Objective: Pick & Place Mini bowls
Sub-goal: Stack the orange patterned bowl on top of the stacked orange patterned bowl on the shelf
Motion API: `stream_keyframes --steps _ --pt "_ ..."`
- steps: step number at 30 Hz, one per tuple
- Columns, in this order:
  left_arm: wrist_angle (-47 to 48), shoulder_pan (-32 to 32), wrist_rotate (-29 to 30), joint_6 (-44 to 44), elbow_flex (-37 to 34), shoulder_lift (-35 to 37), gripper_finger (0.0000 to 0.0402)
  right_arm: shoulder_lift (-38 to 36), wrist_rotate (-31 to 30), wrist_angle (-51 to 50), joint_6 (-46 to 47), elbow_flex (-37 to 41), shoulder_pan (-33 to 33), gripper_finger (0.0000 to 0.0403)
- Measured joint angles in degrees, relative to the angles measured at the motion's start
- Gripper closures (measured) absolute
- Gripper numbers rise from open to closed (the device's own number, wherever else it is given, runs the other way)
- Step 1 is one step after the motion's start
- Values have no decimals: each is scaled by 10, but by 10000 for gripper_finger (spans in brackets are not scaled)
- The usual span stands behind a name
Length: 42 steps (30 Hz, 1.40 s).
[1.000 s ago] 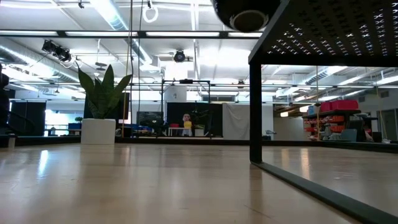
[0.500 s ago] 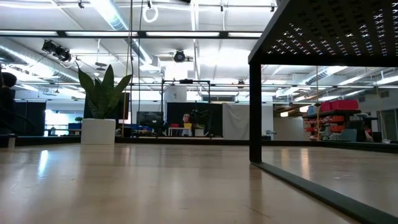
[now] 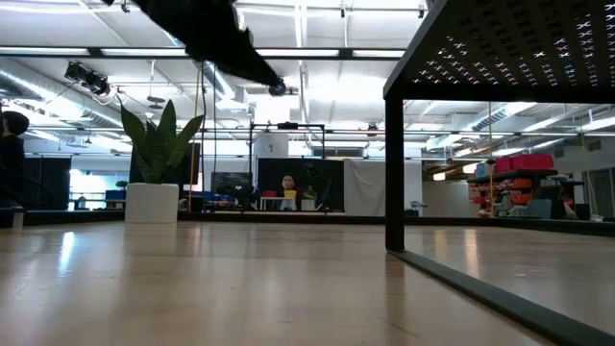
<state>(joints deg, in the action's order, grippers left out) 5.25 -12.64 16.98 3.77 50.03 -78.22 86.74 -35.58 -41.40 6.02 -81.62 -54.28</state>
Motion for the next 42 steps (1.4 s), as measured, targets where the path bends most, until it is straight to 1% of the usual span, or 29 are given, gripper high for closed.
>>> stream_keyframes --steps 4,7,13,16,18,21,24,27,34,42 --pt "-36 4 21 -23 -40 0 234 15 -28 -1 -8 0 0 398" --pt "-78 12 25 -41 -72 0 234 16 -47 -10 -4 0 -2 398" --pt "-228 25 24 -62 -150 -1 234 16 -46 -52 33 0 -2 398" --pt "-304 26 23 -69 -181 -1 234 16 -46 -49 40 0 -2 398" --pt "-343 25 4 -76 -196 -1 234 16 -45 -49 42 0 0 398" --pt "-384 24 -50 -80 -212 -1 234 19 -44 -48 52 0 6 397" --pt "-394 21 -100 -86 -215 -1 234 24 -42 -46 54 0 12 395" --pt "-411 11 -123 -94 -215 -1 234 26 -38 -52 58 0 15 394" --pt "-475 -19 -124 -88 -215 -1 234 28 -28 -51 60 0 21 393" --pt "-479 -22 -121 -86 -215 -1 234 32 -22 -49 62 0 21 392"
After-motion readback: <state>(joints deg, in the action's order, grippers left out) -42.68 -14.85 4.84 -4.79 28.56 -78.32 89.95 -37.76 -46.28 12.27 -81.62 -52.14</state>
